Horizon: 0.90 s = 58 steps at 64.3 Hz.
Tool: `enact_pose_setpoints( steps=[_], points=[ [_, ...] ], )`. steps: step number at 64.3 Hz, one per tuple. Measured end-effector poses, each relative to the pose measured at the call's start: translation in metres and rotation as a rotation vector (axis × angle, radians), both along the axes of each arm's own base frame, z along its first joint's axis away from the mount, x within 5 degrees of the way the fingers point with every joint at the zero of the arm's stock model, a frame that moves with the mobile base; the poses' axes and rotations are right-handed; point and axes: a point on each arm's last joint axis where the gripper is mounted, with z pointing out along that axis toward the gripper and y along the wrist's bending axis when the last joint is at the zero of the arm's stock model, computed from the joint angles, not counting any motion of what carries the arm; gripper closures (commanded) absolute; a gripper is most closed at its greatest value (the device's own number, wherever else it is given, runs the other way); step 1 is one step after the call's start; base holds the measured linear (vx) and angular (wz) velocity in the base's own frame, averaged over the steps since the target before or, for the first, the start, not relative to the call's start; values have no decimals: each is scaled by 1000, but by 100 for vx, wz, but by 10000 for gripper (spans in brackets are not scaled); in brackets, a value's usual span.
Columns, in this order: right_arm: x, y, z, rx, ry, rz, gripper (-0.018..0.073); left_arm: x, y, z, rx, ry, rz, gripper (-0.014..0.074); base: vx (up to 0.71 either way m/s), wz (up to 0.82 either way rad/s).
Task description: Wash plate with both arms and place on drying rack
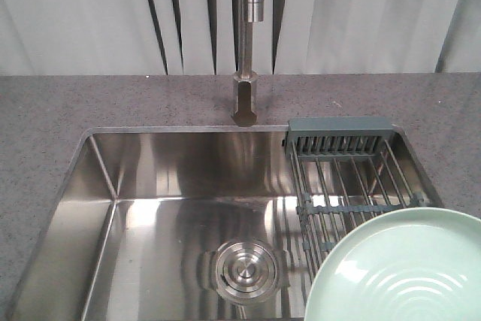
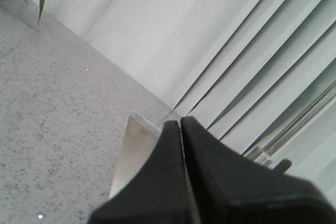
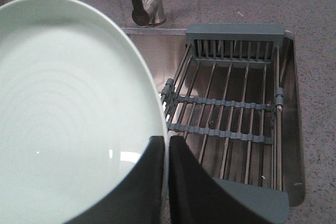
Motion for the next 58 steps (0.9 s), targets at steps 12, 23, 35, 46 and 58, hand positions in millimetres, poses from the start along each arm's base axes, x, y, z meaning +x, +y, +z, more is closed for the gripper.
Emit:
enact_pose_setpoints(
  steps=[12,23,35,46,58],
  points=[
    [0,0,0,0,0,0,561,0,-1,4,-441,-43,-25,603,0,0],
    [0,0,0,0,0,0,561,-9,-4,46,-509,-147,-87,603,0,0],
    [0,0,0,0,0,0,561,-32,-11,119,-135,-303,-118,603,0,0],
    [0,0,0,0,0,0,561,-5,-23,154,98,-138,-248,603,0,0],
    [0,0,0,0,0,0,561,54,-34,169,252,16,-441,601,0,0]
  ],
)
